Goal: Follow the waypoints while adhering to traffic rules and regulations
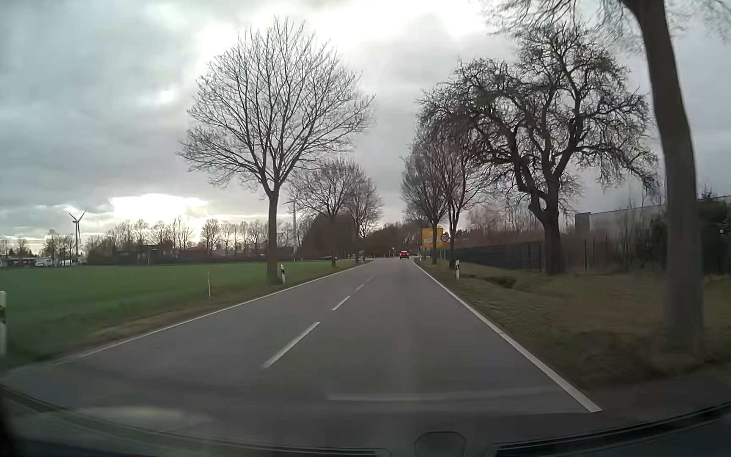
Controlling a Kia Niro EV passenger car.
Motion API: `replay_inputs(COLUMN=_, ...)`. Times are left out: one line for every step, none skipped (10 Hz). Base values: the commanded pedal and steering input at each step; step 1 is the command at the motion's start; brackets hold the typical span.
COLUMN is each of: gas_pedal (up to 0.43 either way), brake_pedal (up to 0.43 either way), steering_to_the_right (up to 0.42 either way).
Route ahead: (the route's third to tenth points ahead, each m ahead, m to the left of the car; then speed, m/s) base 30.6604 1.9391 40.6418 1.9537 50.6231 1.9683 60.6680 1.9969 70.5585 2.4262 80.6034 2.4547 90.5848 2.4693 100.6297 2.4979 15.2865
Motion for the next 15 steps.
replay_inputs(gas_pedal=0.0, brake_pedal=0.0, steering_to_the_right=0.003)
replay_inputs(gas_pedal=0.0, brake_pedal=0.0, steering_to_the_right=0.003)
replay_inputs(gas_pedal=0.0, brake_pedal=0.0, steering_to_the_right=0.003)
replay_inputs(gas_pedal=0.0, brake_pedal=0.0, steering_to_the_right=0.003)
replay_inputs(gas_pedal=0.0, brake_pedal=0.0, steering_to_the_right=0.003)
replay_inputs(gas_pedal=0.0, brake_pedal=0.0, steering_to_the_right=0.003)
replay_inputs(gas_pedal=0.0, brake_pedal=0.0, steering_to_the_right=0.003)
replay_inputs(gas_pedal=0.0, brake_pedal=0.0, steering_to_the_right=0.003)
replay_inputs(gas_pedal=0.0, brake_pedal=0.0, steering_to_the_right=0.003)
replay_inputs(gas_pedal=0.0, brake_pedal=0.0, steering_to_the_right=0.003)
replay_inputs(gas_pedal=0.0, brake_pedal=0.0, steering_to_the_right=0.003)
replay_inputs(gas_pedal=0.0, brake_pedal=0.0, steering_to_the_right=0.003)
replay_inputs(gas_pedal=0.0, brake_pedal=0.0, steering_to_the_right=0.003)
replay_inputs(gas_pedal=0.0, brake_pedal=0.0, steering_to_the_right=0.003)
replay_inputs(gas_pedal=0.0, brake_pedal=0.0, steering_to_the_right=0.003)
